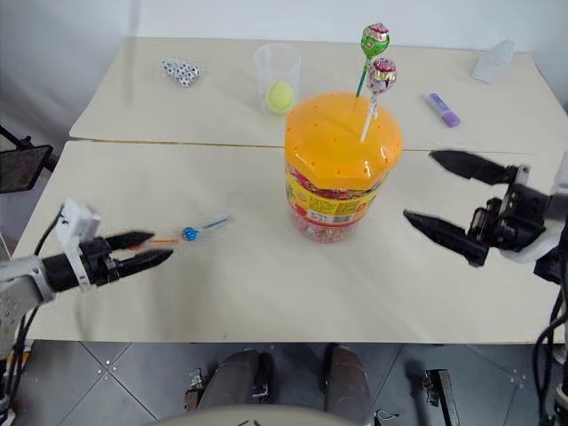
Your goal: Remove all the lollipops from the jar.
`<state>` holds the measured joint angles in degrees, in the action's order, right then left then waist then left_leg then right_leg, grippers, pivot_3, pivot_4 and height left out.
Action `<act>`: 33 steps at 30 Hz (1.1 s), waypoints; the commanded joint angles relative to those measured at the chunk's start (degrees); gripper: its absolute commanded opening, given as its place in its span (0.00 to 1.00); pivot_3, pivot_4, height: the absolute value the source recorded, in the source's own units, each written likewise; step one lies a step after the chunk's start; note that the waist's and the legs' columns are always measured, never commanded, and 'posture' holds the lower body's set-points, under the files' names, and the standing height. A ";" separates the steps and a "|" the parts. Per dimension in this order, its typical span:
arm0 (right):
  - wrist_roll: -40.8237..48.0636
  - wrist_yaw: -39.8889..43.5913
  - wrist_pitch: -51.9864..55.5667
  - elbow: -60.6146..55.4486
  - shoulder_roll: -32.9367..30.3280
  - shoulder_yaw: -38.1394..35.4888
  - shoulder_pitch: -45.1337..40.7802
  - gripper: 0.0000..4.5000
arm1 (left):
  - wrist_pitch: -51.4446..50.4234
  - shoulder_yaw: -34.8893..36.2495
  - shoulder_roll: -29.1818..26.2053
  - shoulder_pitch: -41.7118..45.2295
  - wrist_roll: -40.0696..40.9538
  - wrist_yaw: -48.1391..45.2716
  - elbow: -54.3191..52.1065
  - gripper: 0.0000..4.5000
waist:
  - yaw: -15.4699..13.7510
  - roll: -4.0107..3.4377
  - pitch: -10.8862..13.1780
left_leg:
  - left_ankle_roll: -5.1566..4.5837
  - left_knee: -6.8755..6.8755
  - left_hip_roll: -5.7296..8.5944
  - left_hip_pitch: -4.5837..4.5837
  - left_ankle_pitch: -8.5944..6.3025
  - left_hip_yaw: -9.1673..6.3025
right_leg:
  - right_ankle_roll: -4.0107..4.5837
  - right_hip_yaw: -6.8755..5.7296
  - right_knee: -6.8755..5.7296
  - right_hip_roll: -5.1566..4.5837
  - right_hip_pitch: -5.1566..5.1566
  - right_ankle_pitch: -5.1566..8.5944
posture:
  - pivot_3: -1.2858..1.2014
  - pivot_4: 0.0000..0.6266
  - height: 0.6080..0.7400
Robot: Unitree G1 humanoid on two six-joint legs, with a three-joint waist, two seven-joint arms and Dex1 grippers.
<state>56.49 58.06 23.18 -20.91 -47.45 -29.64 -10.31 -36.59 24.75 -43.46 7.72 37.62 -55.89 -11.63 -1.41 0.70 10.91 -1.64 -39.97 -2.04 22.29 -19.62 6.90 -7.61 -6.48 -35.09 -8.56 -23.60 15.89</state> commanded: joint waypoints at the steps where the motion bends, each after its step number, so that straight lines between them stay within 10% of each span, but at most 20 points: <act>1: 4.56 -7.41 4.99 -3.62 -0.70 0.36 -2.95 1.00 | 4.54 3.34 1.86 5.81 8.04 -6.37 1.16 0.91 | 0.02 0.00 0.00 | 0.00 -0.01 0.01 -0.01 -0.01 0.00 | 0.00 -0.04 -0.04 0.00 0.00 0.00 | 0.52 0.24 1.00; 14: 9.63 -17.49 17.10 -5.17 -0.98 12.47 -20.82 1.00 | 4.93 -1.62 7.54 14.20 16.77 -6.76 -3.40 0.91 | 0.23 0.00 0.00 | -0.02 -0.02 0.22 -0.01 -0.02 0.03 | -0.03 -0.17 -0.10 0.10 -0.01 -0.02 | 0.52 0.24 1.00; 29: 6.05 -12.31 14.29 2.16 0.99 9.56 -22.82 0.05 | 6.27 -3.88 8.20 16.60 17.75 -7.80 -1.37 0.92 | 0.06 0.01 0.00 | -0.05 -0.05 0.23 0.06 -0.04 0.03 | -0.05 -0.19 0.01 0.13 0.01 -0.02 | 0.52 0.24 1.00; 33: 11.21 -14.43 13.99 5.62 3.10 4.49 -26.08 0.01 | 7.06 -6.06 8.29 18.69 16.51 -9.82 -0.52 0.92 | 0.09 0.01 0.00 | -0.05 -0.07 0.25 0.10 -0.04 0.04 | -0.06 -0.23 0.02 0.13 0.01 -0.03 | 0.52 0.24 1.00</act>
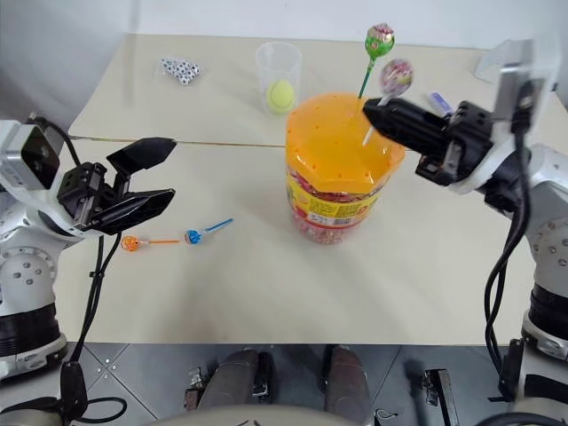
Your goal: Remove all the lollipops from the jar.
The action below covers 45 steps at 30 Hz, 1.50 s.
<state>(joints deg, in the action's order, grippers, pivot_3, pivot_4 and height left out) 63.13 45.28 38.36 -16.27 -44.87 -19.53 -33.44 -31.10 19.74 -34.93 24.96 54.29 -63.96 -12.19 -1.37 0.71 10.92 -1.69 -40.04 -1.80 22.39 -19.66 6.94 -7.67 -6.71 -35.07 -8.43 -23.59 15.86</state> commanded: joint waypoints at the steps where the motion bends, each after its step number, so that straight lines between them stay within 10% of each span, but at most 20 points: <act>1: 5.76 -3.48 -0.72 2.68 0.38 -7.33 -4.06 0.01 | 2.70 -2.13 -0.78 1.80 -1.79 -2.95 0.13 0.92 | 0.08 0.00 0.00 | 0.00 0.00 0.00 0.00 0.00 0.00 | 0.00 0.00 -0.01 0.00 -0.01 0.00 | 0.52 0.24 1.00; 6: -0.68 -3.11 6.09 15.60 -14.09 -12.83 -0.10 0.01 | 9.56 -7.52 -3.48 2.76 -10.03 -8.33 -0.02 0.92 | -0.32 0.00 0.00 | 0.00 0.01 0.02 0.04 0.00 0.26 | 0.00 -0.11 0.03 0.02 0.03 0.00 | 0.52 0.24 1.00; 13: -28.68 4.71 2.82 23.82 -33.68 2.32 24.12 0.01 | 10.92 -8.48 -4.27 1.95 -10.97 -9.18 0.35 0.92 | 0.58 0.01 -0.01 | -0.08 0.05 -0.04 0.03 -0.05 0.46 | -0.02 -0.14 0.23 0.00 0.03 -0.01 | 0.52 0.24 1.00; 22: -43.10 6.76 -6.62 33.98 -29.57 11.86 24.92 0.01 | 10.73 -8.23 -4.71 1.32 -10.61 -9.03 0.39 0.92 | 1.51 -0.30 0.02 | -0.03 0.08 -0.12 -0.13 0.02 0.78 | -0.01 0.04 0.16 0.00 -0.03 0.00 | 0.52 0.24 1.00; 36: -24.50 26.29 -22.83 25.53 -15.61 -10.37 21.44 0.97 | 5.97 -0.45 0.42 1.36 -3.19 4.13 2.65 0.92 | 1.24 -0.38 0.05 | -0.03 0.05 -0.12 -0.12 0.02 0.64 | -0.03 0.00 0.19 0.02 0.06 -0.01 | 0.52 0.24 1.00; 45: -12.54 10.31 -10.04 13.46 -1.99 -3.99 -0.08 0.97 | -2.26 5.74 3.28 -1.17 7.41 16.13 1.75 0.92 | 1.33 -0.38 0.05 | -0.02 0.00 -0.10 -0.17 0.01 0.05 | -0.06 -0.02 -0.04 -0.02 0.05 -0.03 | 0.52 0.24 1.00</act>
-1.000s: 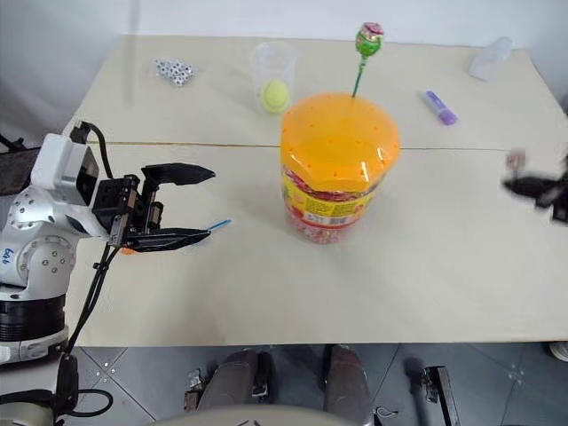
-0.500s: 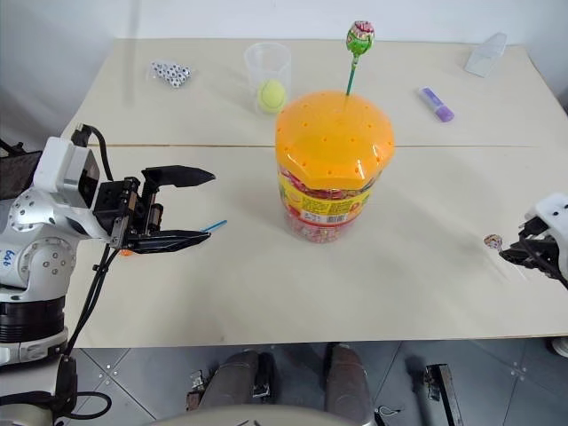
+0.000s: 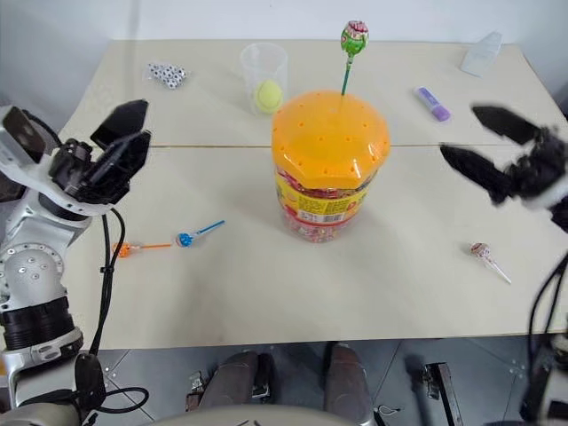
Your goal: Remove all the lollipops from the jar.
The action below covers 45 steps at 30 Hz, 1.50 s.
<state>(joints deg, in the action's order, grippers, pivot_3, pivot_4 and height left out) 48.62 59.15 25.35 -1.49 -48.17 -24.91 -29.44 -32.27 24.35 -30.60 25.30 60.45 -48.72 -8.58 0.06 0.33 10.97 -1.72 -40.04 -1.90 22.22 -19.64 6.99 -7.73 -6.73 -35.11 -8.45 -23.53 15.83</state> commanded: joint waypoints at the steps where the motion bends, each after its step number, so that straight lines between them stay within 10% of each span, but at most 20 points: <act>1: 1.79 -4.59 3.95 -0.83 2.02 2.37 -6.10 0.97 | -1.34 0.93 -1.17 -2.09 1.13 0.84 -2.10 0.92 | -0.24 0.00 0.00 | 0.00 0.00 0.02 0.02 0.00 -0.07 | 0.00 -0.04 0.00 0.00 0.01 0.00 | 0.52 0.24 1.00; 14: -0.10 -8.62 15.34 3.64 6.87 12.02 -21.22 0.97 | -1.74 0.05 -0.18 -3.66 1.31 1.27 -4.07 0.92 | -0.87 0.00 0.00 | 0.00 0.00 0.08 0.13 -0.01 0.03 | 0.00 -0.13 0.05 -0.01 -0.03 0.00 | 0.52 0.24 1.00; 27: -3.13 -7.38 14.31 7.14 10.15 12.14 -24.75 0.06 | -0.76 -0.70 0.15 -2.91 0.40 0.67 -3.97 0.92 | -0.20 0.01 0.00 | 0.00 0.03 0.07 0.17 -0.01 0.11 | 0.00 -0.18 0.03 0.00 -0.06 0.00 | 0.52 0.24 1.00; 33: 1.37 -9.14 11.03 11.60 11.81 3.07 -27.77 0.01 | 2.61 -2.99 -0.60 -1.48 -2.25 -4.67 -4.09 0.92 | -0.07 0.00 0.00 | 0.00 0.04 0.07 0.19 -0.01 0.20 | 0.00 -0.22 0.04 0.00 -0.06 0.00 | 0.52 0.24 1.00; 39: -8.18 -4.07 15.40 19.28 -5.45 7.43 -26.27 0.01 | 7.29 -8.85 -4.72 -0.42 -10.63 -12.38 -4.44 0.92 | -0.32 0.00 0.00 | 0.00 0.10 0.10 0.22 -0.01 0.29 | 0.00 -0.24 0.13 0.00 -0.06 0.00 | 0.52 0.24 1.00; 45: -22.79 2.28 16.27 17.52 -26.52 16.55 -5.37 0.01 | 12.29 -13.85 -9.67 -3.38 -18.09 -19.29 -6.19 0.92 | -0.02 0.00 0.00 | 0.01 0.33 0.08 0.19 -0.02 0.42 | 0.00 -0.24 0.37 0.00 -0.08 0.00 | 0.52 0.24 1.00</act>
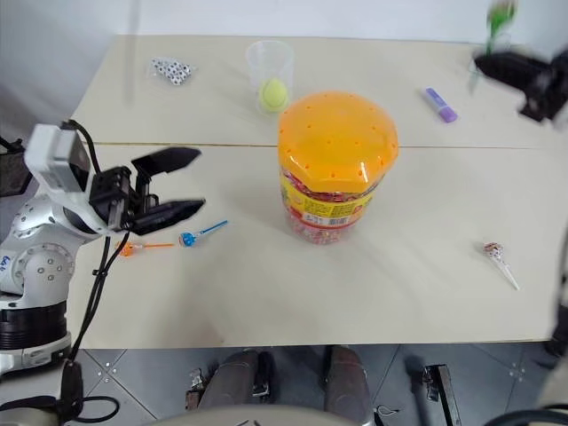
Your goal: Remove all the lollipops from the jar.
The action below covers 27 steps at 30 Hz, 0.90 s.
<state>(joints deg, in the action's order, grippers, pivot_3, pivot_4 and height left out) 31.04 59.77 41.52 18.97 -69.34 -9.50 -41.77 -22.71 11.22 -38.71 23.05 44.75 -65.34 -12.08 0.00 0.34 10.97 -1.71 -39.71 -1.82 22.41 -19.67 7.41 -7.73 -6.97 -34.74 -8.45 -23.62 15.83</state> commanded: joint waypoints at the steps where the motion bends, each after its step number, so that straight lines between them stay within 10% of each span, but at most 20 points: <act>1: -7.36 1.38 -0.78 -3.82 -7.10 1.65 10.79 0.01 | 2.78 -0.70 -1.78 -1.61 -2.28 -3.06 -2.93 0.92 | 0.15 -0.07 0.02 | 0.00 0.01 0.00 0.00 0.00 0.08 | 0.00 0.02 0.02 -0.01 -0.02 0.00 | 0.52 0.24 1.00; 15: -11.87 -0.80 -6.98 -10.29 -1.71 -3.14 31.81 0.01 | 4.60 -0.64 -1.57 -2.44 -1.84 -7.50 -1.76 0.92 | 0.08 -0.22 0.02 | 0.01 -0.11 -0.14 -0.25 0.01 0.61 | 0.02 0.37 -0.04 -0.01 -0.06 0.01 | 0.52 0.24 1.00; 24: -8.88 2.17 -14.15 -11.54 2.19 -9.43 31.35 0.57 | 3.78 1.23 -2.55 -4.49 -4.27 -4.43 1.06 0.92 | -0.08 -0.22 0.02 | -0.02 -0.18 -0.13 -0.21 -0.01 0.51 | 0.02 0.34 -0.06 0.00 -0.04 0.01 | 0.52 0.24 1.00; 27: 2.87 7.46 -23.66 -17.09 12.92 -16.36 26.00 0.80 | 9.53 1.72 -2.90 -6.19 -10.63 -2.14 5.13 0.92 | 0.33 -0.21 0.02 | -0.02 -0.17 -0.14 -0.25 -0.01 0.52 | 0.02 0.33 -0.01 0.05 0.00 0.01 | 0.52 0.24 1.00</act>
<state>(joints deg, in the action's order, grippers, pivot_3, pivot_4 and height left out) 28.33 64.76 22.54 5.83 -57.51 -21.91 -13.91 -15.99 11.87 -41.03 17.39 36.75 -68.66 -7.72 0.34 0.12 10.99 -1.72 -39.85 -2.00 22.12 -19.68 7.95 -7.71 -6.61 -34.74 -8.36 -23.62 15.84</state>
